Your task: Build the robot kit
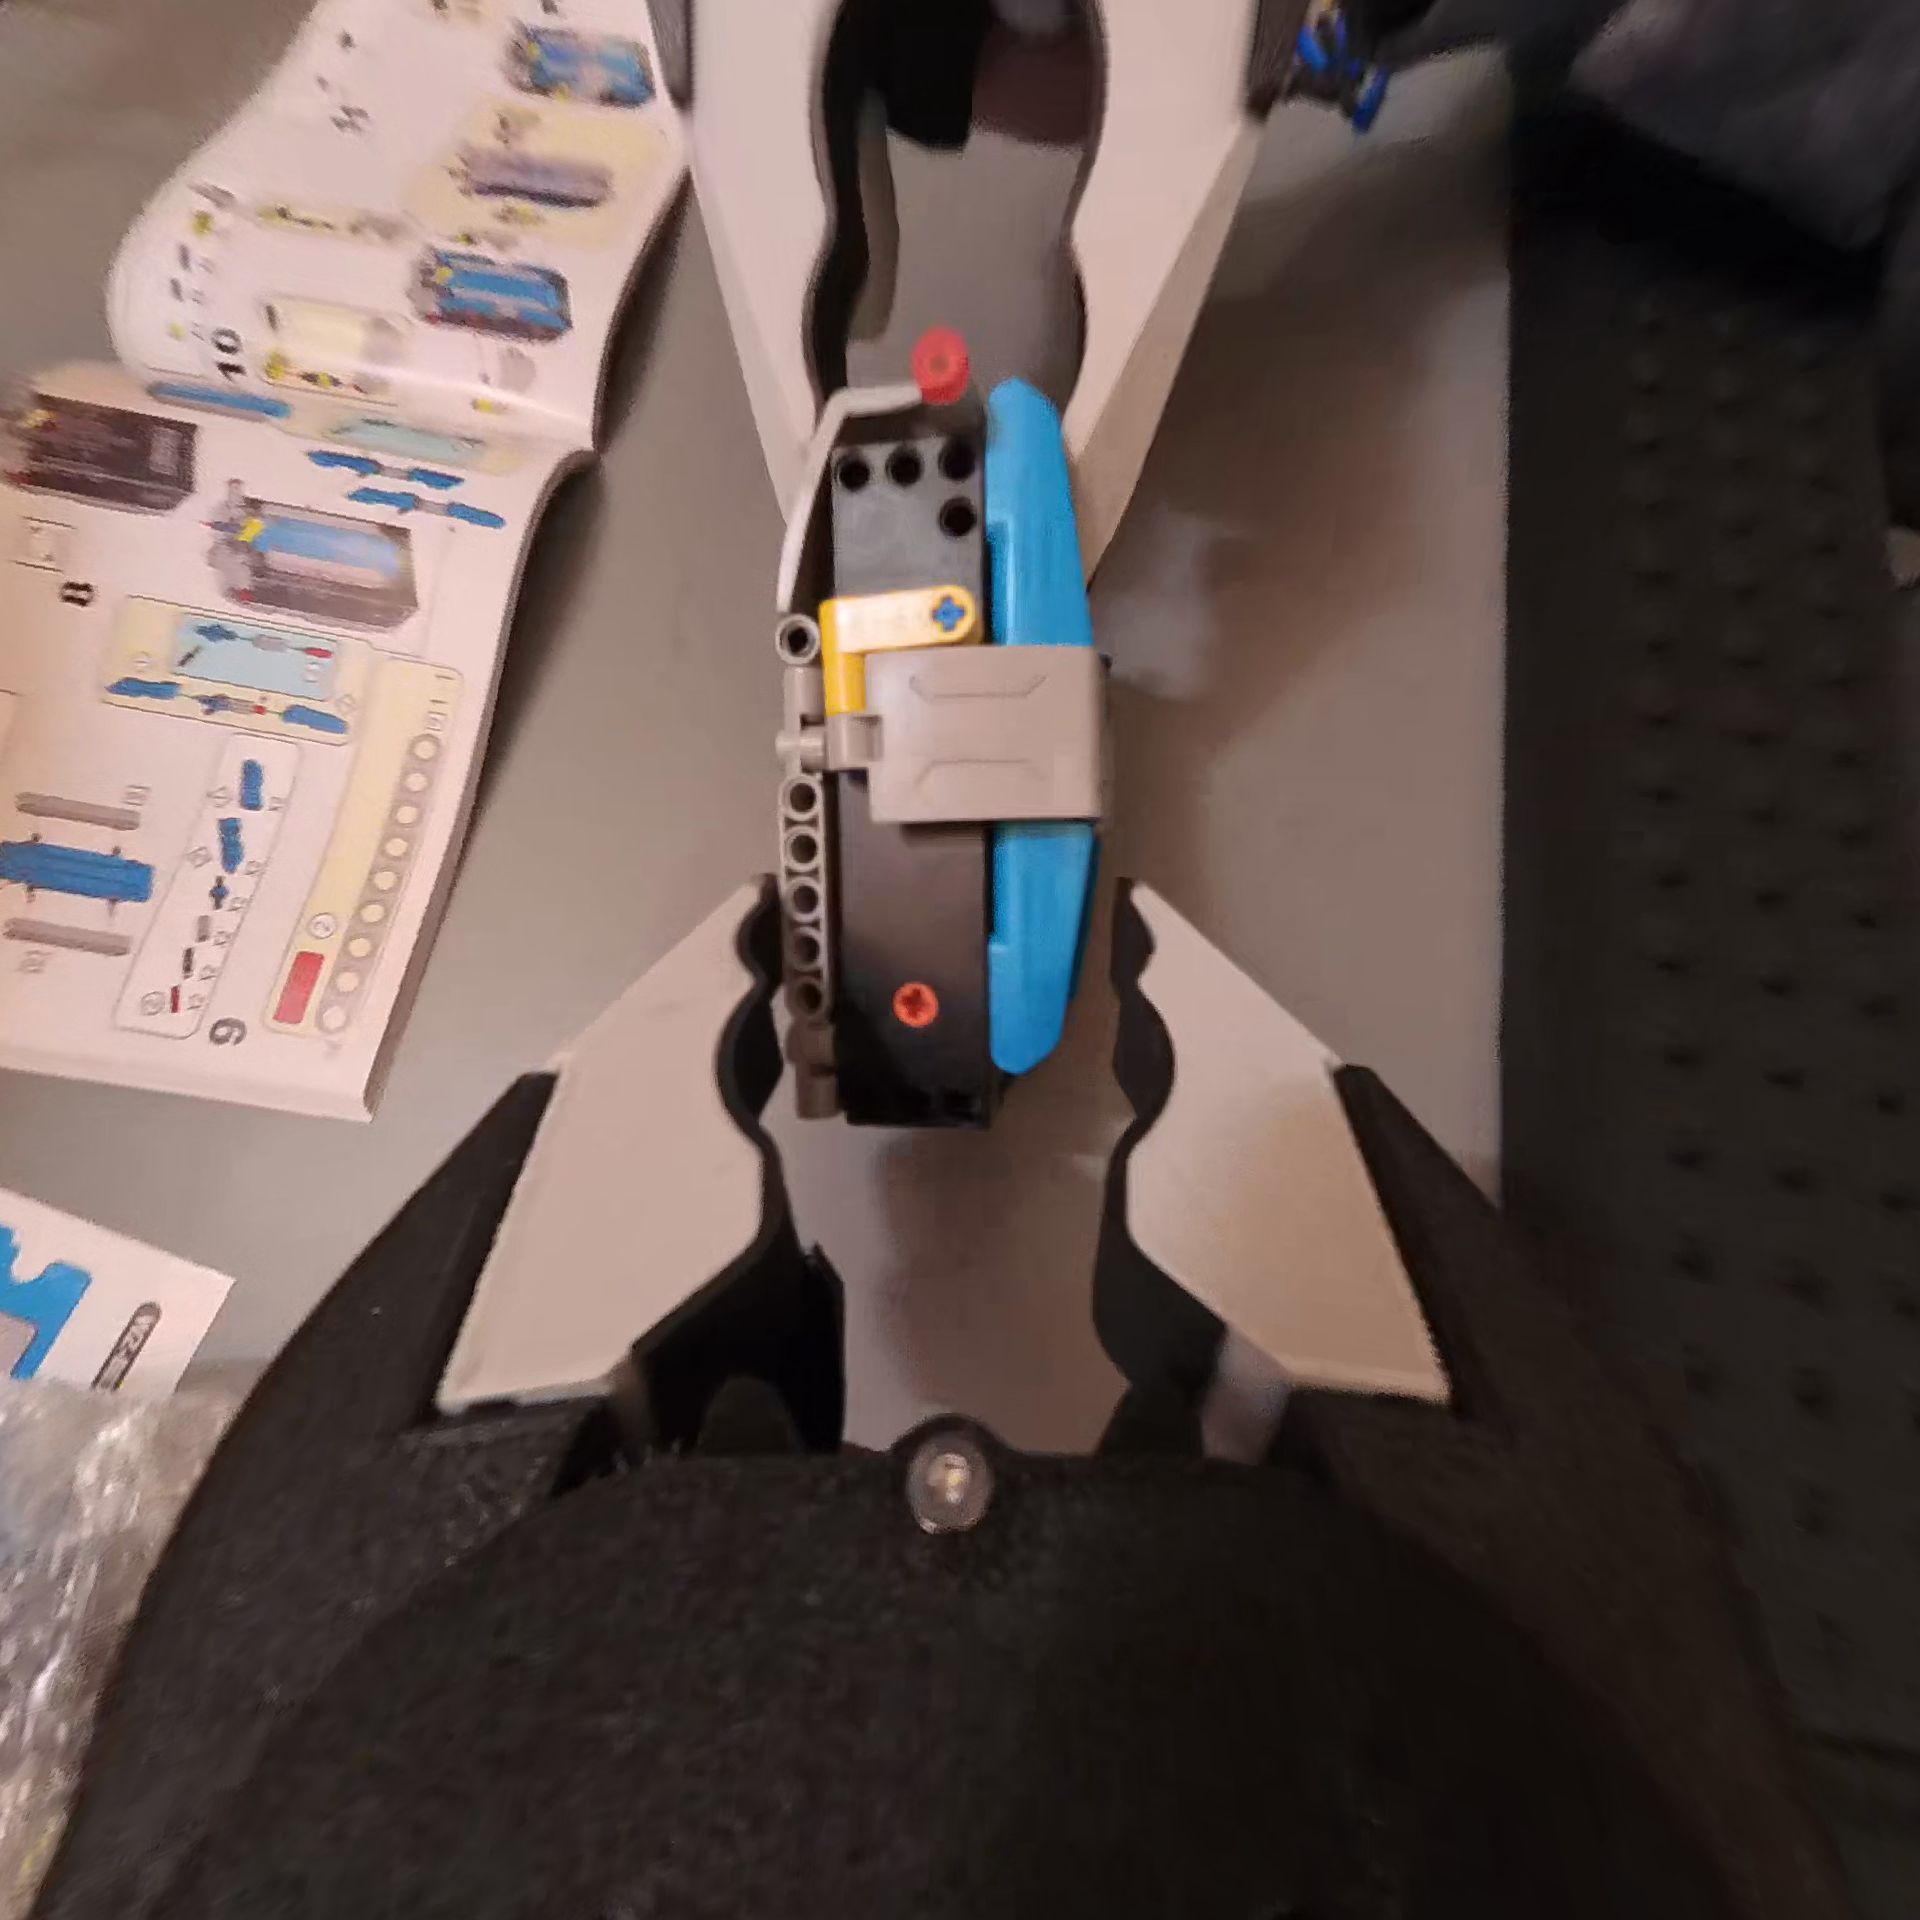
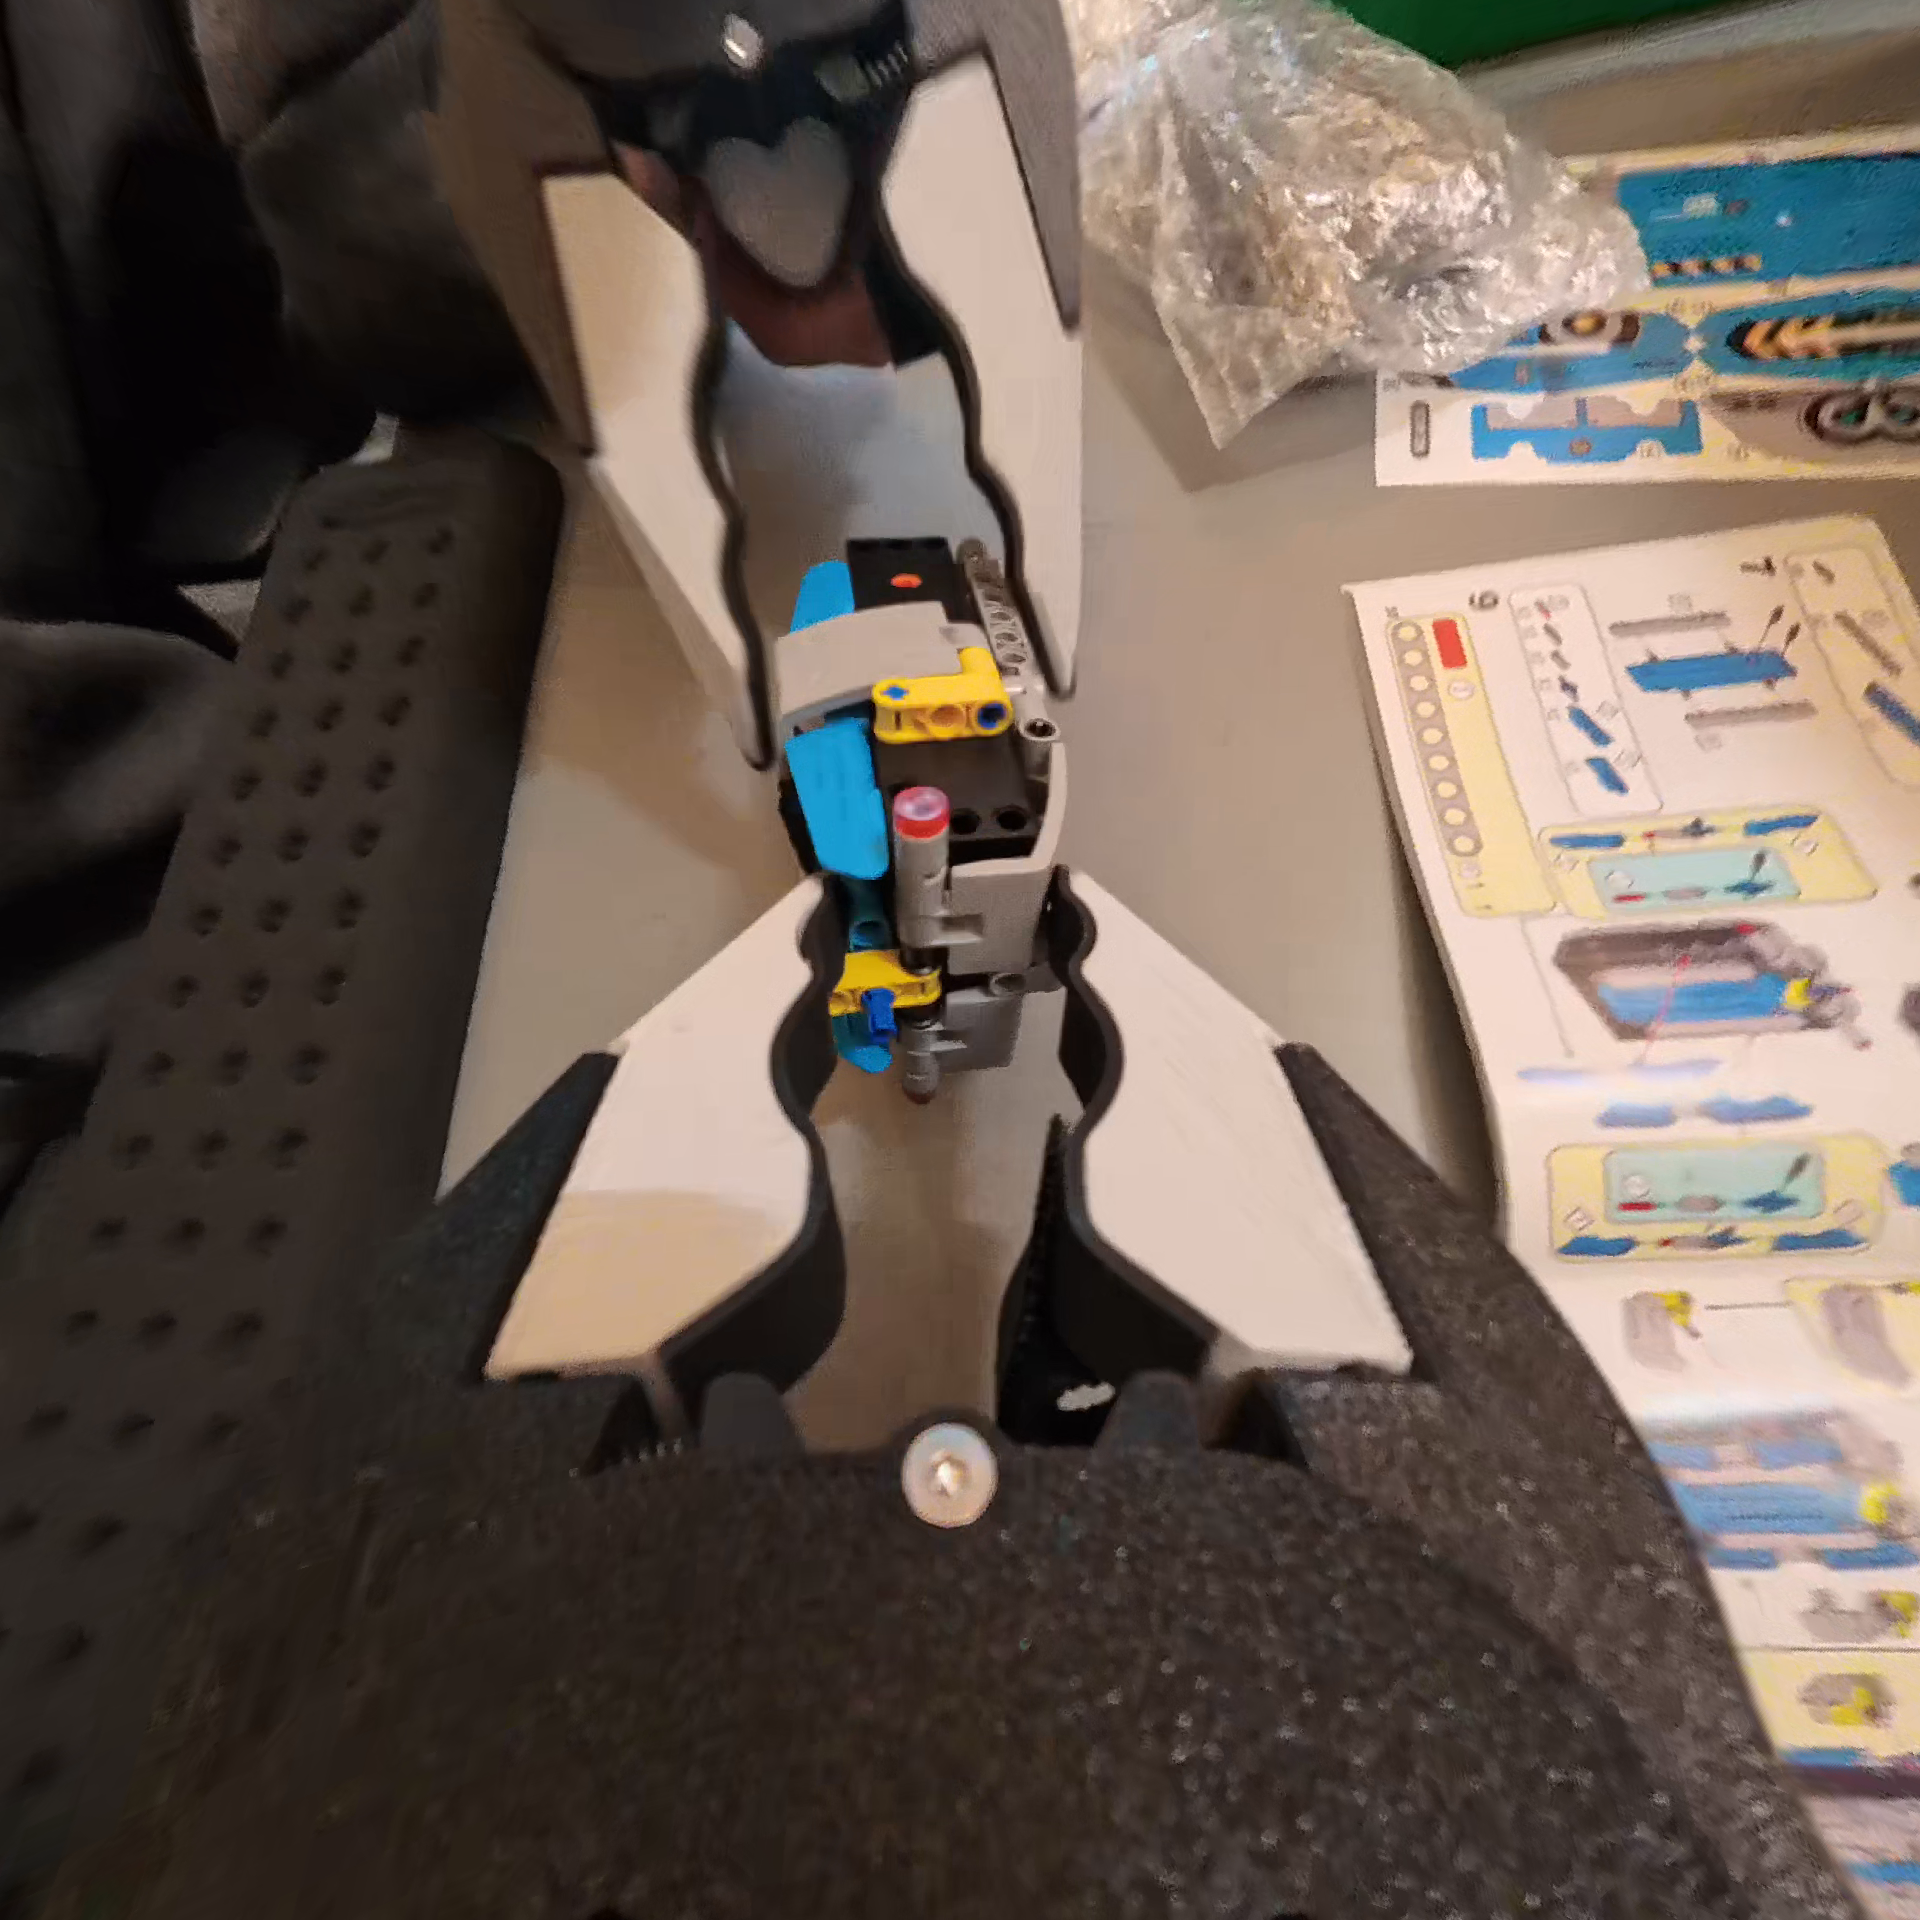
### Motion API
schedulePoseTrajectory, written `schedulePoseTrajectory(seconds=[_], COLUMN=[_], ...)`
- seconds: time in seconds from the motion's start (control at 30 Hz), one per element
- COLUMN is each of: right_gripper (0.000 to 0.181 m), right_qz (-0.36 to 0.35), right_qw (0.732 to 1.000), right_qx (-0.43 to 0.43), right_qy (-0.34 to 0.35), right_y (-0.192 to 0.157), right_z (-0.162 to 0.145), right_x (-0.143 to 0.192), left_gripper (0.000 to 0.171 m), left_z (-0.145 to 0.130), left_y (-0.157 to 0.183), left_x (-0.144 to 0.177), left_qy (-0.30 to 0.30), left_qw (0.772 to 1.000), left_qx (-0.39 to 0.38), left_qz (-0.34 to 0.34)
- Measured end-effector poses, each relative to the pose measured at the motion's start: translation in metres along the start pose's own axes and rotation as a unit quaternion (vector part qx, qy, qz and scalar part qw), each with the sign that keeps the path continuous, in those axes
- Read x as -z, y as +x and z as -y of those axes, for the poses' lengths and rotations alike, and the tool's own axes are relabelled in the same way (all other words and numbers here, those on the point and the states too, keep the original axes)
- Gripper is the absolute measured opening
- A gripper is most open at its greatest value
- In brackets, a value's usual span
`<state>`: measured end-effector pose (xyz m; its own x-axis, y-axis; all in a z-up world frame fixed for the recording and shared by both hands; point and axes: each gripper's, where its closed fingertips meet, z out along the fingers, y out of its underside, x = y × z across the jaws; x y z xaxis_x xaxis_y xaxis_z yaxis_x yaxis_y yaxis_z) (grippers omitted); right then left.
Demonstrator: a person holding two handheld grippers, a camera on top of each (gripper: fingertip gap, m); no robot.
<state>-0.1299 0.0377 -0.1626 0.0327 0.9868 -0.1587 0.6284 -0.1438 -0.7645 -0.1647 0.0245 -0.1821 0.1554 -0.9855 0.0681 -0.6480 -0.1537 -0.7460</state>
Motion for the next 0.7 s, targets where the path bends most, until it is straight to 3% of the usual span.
schedulePoseTrajectory(seconds=[0.03,0.17,0.23,0.33,0.43,0.5,0.63,0.7], right_gripper=[0.039,0.040,0.056,0.088,0.096,0.088,0.081,0.062], right_qz=[-0.002,-0.027,-0.041,-0.048,-0.014,0.019,0.099,0.128], right_qw=[1.000,0.999,0.998,0.996,0.981,0.973,0.931,0.912], right_qx=[0.017,0.040,0.042,-0.036,-0.137,-0.171,-0.214,-0.218], right_qy=[-0.007,-0.009,0.033,0.065,0.135,0.154,0.278,0.323], right_y=[0.000,0.007,0.011,0.024,0.023,0.016,0.008,0.004], right_z=[0.004,0.015,0.017,-0.001,-0.007,0.001,0.046,0.058], right_x=[0.001,0.005,0.012,0.023,0.020,0.010,0.018,0.031], left_gripper=[0.052,0.049,0.049,0.048,0.047,0.048,0.048,0.048], left_z=[-0.003,-0.003,-0.001,0.004,0.025,0.042,0.064,0.073], left_y=[-0.002,-0.007,-0.012,-0.017,-0.020,-0.020,-0.017,-0.016], left_x=[-0.004,-0.007,-0.005,-0.004,0.003,0.009,0.023,0.031], left_qy=[-0.009,0.008,0.031,0.076,0.165,0.226,0.300,0.338], left_qw=[1.000,0.999,0.996,0.983,0.954,0.933,0.914,0.898], left_qx=[-0.003,0.023,0.075,0.162,0.237,0.260,0.251,0.258], left_qz=[-0.005,-0.028,-0.033,-0.050,-0.085,-0.105,-0.107,-0.112])
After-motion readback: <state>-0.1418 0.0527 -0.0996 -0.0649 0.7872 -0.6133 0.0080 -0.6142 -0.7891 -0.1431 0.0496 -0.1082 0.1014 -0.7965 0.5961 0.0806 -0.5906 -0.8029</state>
